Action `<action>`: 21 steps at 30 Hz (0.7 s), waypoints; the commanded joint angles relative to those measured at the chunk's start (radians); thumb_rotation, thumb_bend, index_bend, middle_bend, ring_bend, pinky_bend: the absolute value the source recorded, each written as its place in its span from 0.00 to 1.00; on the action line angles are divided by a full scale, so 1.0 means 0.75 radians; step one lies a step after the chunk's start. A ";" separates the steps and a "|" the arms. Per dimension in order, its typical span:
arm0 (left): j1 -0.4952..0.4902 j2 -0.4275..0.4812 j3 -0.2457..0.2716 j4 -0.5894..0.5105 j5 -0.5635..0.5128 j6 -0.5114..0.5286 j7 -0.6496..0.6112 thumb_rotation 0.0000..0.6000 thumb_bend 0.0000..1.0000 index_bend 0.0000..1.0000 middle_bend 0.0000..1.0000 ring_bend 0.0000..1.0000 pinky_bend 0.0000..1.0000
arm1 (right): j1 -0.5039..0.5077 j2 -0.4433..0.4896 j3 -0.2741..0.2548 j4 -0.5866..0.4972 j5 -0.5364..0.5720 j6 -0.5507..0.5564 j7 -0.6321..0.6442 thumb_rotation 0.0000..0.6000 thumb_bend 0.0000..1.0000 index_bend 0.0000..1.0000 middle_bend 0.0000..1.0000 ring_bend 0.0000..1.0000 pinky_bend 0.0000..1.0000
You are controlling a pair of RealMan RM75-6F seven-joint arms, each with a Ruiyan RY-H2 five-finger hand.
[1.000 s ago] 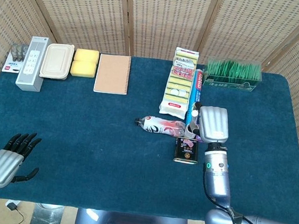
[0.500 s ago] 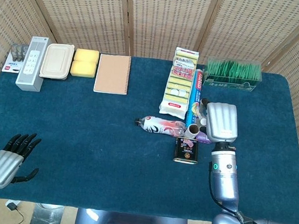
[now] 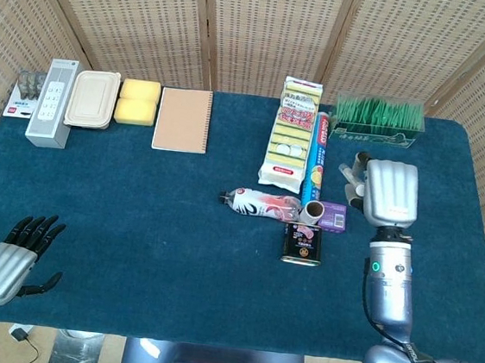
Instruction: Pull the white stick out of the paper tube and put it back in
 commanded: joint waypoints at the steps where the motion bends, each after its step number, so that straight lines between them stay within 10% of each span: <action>1: 0.001 0.000 -0.001 0.000 -0.001 0.000 0.000 0.57 0.31 0.01 0.00 0.00 0.04 | -0.031 0.067 0.011 0.013 0.026 -0.018 0.040 1.00 0.34 0.76 0.87 0.98 0.90; 10: 0.009 0.012 -0.012 -0.009 -0.011 0.023 -0.018 0.57 0.31 0.01 0.00 0.00 0.04 | -0.118 0.266 0.058 0.135 0.075 -0.056 0.179 1.00 0.37 0.78 0.91 1.00 0.93; 15: 0.020 0.027 -0.025 -0.015 -0.017 0.057 -0.052 0.57 0.31 0.01 0.00 0.00 0.04 | -0.301 0.493 -0.049 -0.181 -0.106 -0.181 0.419 1.00 0.38 0.78 0.92 1.00 0.94; 21: 0.026 0.032 -0.023 -0.015 -0.007 0.070 -0.063 0.57 0.31 0.01 0.00 0.00 0.04 | -0.349 0.509 0.001 -0.077 -0.138 -0.108 0.624 1.00 0.38 0.79 0.93 1.00 0.95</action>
